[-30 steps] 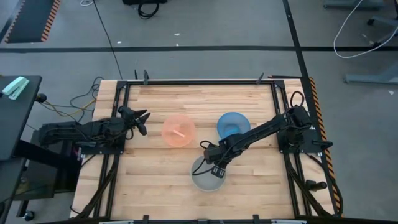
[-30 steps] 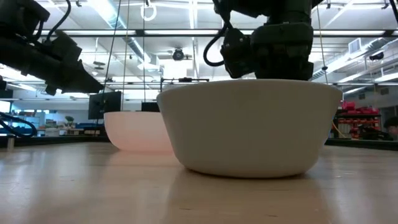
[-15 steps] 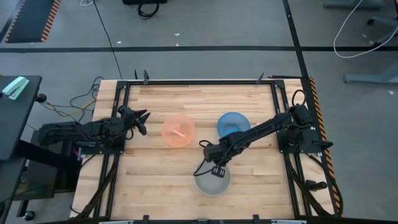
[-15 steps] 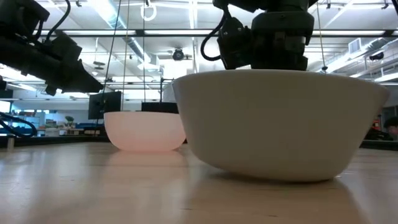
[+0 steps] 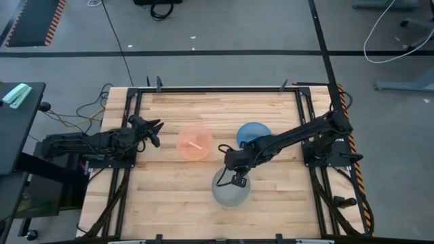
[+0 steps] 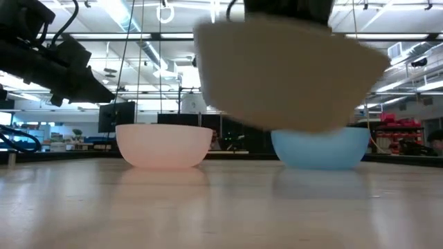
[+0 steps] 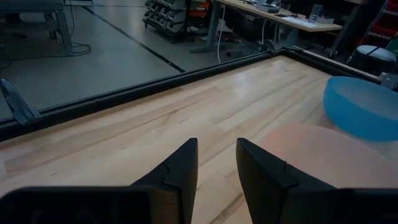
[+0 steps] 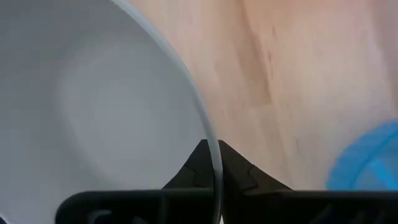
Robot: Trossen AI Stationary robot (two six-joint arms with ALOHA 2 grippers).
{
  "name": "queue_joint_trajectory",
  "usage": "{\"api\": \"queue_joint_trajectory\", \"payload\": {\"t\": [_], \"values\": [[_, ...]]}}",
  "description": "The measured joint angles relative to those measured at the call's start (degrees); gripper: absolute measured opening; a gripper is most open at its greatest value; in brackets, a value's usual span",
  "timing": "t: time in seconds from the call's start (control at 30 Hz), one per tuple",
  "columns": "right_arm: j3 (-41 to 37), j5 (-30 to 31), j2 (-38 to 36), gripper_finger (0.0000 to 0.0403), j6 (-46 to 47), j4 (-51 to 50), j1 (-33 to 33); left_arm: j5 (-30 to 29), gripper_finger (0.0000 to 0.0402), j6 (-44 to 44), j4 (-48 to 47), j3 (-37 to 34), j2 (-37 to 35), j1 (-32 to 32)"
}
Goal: Nest bowls inside each other
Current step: Stack the gray bowl on top of the blue bowl
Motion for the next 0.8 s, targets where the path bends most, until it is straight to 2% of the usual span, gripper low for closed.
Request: {"api": "queue_joint_trajectory", "payload": {"t": [0.23,0.37,0.6,0.8], "values": [[3.16,5.51,-7.49,0.0003,-1.04,-7.47,-1.55,0.0,0.0115,-0.02,0.0,0.0,0.02,0.01],[4.86,7.76,-11.64,0.0002,1.95,-12.46,-4.34,0.01,0.011,-0.02,0.0,0.0,0.02,0.02],[5.82,7.79,-16.06,0.0002,3.8,-16.52,-13.38,0.0,0.0111,-0.02,0.04,0.0,0.02,0.02],[5.82,4.62,-15.7,0.0002,3.91,-20.52,-23.02,0.02,0.0111,-0.02,0.07,-0.02,0.02,0.02]]}}
